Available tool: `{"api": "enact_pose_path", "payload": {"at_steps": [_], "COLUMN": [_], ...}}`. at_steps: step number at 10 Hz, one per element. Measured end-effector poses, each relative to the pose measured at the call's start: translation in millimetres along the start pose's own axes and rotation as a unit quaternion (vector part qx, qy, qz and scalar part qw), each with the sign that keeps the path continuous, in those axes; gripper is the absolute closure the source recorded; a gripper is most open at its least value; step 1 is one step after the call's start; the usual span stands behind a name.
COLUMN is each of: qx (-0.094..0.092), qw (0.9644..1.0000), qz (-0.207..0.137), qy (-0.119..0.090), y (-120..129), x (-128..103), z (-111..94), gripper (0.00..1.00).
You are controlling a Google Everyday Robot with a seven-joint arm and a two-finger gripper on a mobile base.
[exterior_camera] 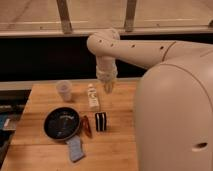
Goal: Knock the eraser over
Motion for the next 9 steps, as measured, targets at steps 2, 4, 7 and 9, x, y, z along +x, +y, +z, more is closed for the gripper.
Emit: {"api": "enact_pose_path", "payload": {"at_steps": [2, 4, 7, 9], "qx": [0.002, -0.004, -0.019, -0.032], "qw": [0.9996, 0.9985, 0.9959, 0.9925], "qz": [0.014, 0.03, 0.031, 0.033], "qy": [0.024, 0.045, 0.082, 0.113], "y": [-3, 3, 25, 35], "x": [28, 55, 77, 88], "z": [22, 42, 79, 103], "gripper": [1.0, 1.0, 1.0, 1.0]}}
